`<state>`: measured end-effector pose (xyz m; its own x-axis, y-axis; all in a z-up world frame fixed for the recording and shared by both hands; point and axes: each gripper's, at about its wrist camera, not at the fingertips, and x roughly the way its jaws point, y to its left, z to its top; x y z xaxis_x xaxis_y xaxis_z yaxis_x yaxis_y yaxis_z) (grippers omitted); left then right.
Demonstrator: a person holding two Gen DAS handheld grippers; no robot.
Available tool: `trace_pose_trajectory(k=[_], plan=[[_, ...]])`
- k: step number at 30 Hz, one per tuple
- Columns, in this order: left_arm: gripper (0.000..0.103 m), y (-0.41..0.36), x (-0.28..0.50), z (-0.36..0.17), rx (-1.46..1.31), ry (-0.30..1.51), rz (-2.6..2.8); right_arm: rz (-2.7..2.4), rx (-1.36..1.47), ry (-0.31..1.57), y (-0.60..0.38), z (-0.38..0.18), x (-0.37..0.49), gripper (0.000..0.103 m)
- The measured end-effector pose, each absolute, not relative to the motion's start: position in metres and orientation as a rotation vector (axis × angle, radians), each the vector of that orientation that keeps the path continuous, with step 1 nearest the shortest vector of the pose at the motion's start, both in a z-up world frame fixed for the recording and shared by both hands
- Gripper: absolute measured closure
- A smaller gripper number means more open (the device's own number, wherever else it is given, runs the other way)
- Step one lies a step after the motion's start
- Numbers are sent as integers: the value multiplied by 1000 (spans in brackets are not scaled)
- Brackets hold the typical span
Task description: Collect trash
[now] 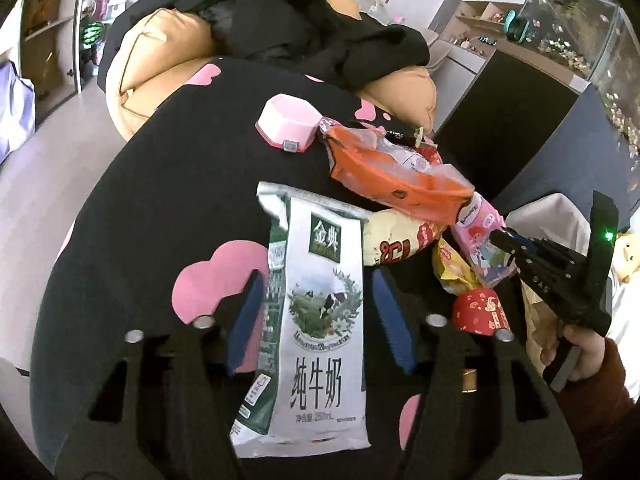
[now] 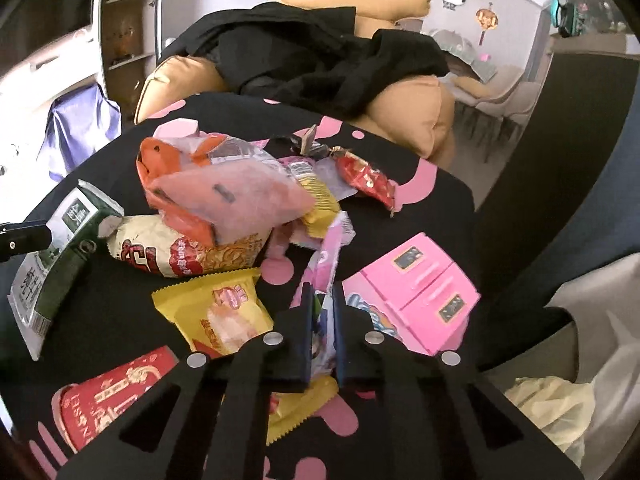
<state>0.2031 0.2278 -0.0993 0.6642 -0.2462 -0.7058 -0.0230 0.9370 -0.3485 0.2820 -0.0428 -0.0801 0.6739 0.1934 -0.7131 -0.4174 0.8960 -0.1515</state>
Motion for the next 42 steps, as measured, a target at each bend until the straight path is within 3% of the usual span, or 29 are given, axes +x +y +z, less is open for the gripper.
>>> trace_pose_trajectory(k=[3, 15, 16, 18, 21, 42], plan=[[38, 228, 203, -98, -314, 837, -109, 367, -271, 758, -51, -73, 275, 93], [38, 190, 222, -109, -73, 919, 17, 399, -220, 720, -67, -61, 252, 93], [41, 187, 223, -111, -30, 917, 50, 399, -216, 722, -68, -61, 252, 93], [57, 184, 223, -115, -30, 922, 43, 402, -206, 733, -71, -63, 252, 93], [57, 187, 217, -109, -79, 897, 22, 401, -208, 729, -73, -60, 249, 93], [57, 157, 173, 12, -263, 541, -155, 357, -136, 509, -123, 13, 196, 93]])
